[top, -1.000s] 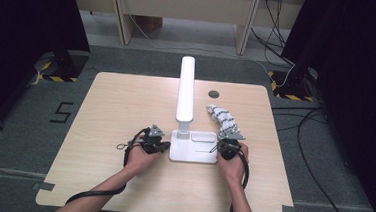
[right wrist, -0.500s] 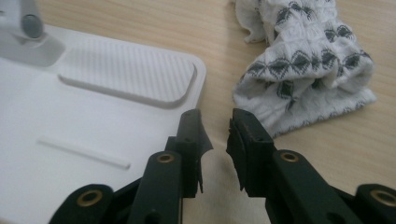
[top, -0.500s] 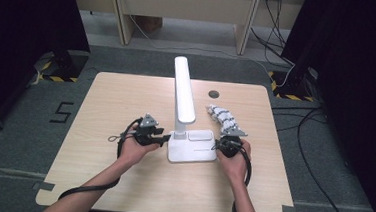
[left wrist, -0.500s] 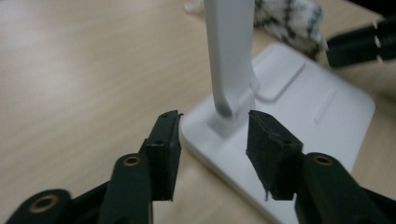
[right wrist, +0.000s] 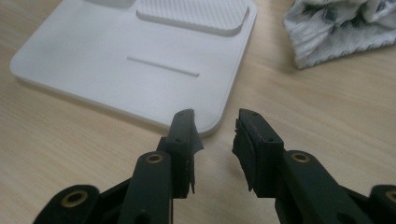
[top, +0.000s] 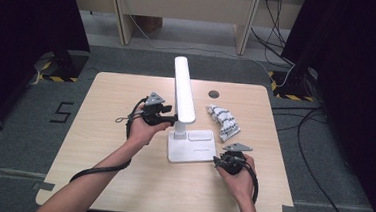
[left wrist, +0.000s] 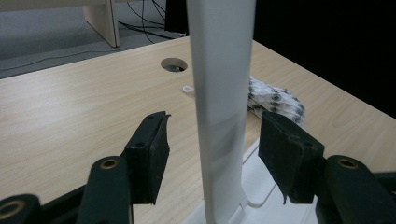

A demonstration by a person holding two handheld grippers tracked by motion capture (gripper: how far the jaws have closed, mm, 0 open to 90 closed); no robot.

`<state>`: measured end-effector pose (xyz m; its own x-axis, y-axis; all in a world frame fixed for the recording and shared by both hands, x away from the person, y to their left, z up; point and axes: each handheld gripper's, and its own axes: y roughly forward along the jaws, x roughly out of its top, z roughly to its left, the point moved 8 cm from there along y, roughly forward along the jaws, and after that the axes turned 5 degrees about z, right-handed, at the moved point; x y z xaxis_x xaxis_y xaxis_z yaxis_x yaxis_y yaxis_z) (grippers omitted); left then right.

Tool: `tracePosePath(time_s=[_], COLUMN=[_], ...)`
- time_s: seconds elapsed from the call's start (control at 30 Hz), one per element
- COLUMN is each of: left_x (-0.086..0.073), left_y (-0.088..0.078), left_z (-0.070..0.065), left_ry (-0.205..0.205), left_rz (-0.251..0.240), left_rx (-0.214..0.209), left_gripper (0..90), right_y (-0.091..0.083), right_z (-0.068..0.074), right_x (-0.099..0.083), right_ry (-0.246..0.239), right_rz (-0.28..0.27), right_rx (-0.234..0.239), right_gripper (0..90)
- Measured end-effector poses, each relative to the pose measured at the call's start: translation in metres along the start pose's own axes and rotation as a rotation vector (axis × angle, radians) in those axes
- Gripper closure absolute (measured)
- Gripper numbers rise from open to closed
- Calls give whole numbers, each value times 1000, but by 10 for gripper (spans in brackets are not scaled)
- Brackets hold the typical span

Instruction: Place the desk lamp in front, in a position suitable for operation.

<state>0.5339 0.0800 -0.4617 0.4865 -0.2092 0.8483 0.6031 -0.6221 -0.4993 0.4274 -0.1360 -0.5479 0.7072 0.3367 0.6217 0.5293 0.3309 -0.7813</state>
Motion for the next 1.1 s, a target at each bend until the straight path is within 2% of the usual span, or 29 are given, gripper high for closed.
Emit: tracePosePath(time_s=[0.07, 0.27, 0.37, 0.57, 0.9, 1.1], left_x=[2, 1, 1, -1, -1, -6], left_y=[3, 10, 15, 21, 22, 13], left_z=[0, -1, -1, -5, -3, -2], left_ry=[-18, -17, -29, -32, -40, -45], left_rz=[-6, -5, -3, 7, 5, 7], left_rx=[-16, -37, -54, -92, -91, -90], left_gripper=[441, 486, 512, 572, 620, 633], right_y=[1, 6, 9, 14, 14, 16], right_z=[2, 5, 8, 8, 7, 3], right_x=[-3, -7, -7, -6, -4, -2], right_ry=[4, -11, -19, -44, -57, -47], right_rz=[9, 32, 38, 46, 40, 34], right_rx=[2, 9, 15, -4, -8, -23], right_gripper=[660, 658, 658, 658, 679, 703])
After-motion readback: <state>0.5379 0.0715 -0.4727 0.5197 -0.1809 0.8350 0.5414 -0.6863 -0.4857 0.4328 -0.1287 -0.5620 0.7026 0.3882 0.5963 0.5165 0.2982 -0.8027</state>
